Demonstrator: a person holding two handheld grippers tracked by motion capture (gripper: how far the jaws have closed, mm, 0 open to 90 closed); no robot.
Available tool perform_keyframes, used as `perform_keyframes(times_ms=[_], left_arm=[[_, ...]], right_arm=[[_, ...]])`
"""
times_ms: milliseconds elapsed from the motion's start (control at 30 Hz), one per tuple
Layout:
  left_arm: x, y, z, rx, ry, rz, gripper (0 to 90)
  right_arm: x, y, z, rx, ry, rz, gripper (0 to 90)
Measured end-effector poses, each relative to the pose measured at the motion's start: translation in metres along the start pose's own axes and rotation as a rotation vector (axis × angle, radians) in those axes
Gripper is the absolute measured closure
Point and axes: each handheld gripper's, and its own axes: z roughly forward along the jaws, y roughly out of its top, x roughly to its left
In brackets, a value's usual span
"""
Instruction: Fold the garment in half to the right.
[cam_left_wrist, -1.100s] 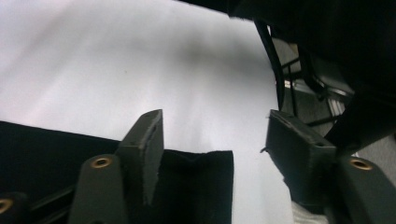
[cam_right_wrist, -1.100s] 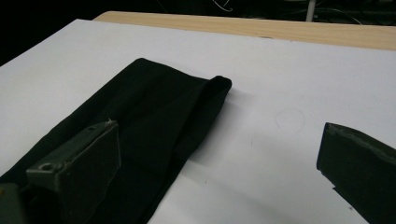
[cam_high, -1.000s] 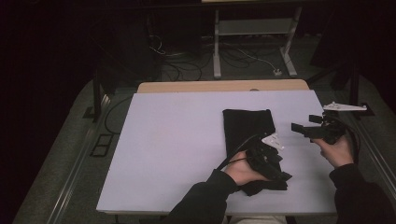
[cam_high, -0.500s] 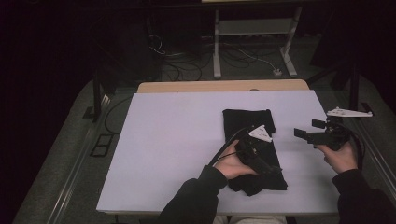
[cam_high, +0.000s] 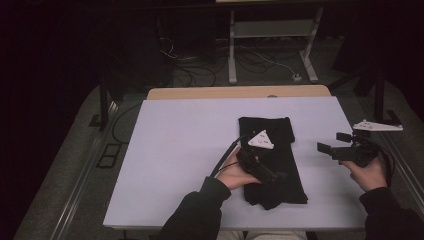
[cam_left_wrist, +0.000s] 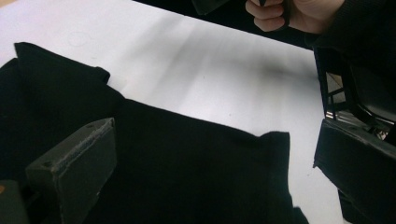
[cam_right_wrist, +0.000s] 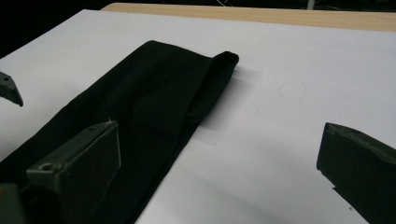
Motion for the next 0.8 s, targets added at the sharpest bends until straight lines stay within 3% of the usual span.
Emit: perform_keyframes(times_ms=[200,800], left_arm=[[0.003,-0.007,-0.012,-0.005,0.014,0.002,0.0],[0.025,-0.022,-0.059,-0.063,0.101,-0.049,0.0]], right_arm=[[0.005,-0.004,-0.004,0.000,0.001,-0.012,0.0],[0.017,-0.018,-0.007,0.024,0.009,-0.039,0.0]])
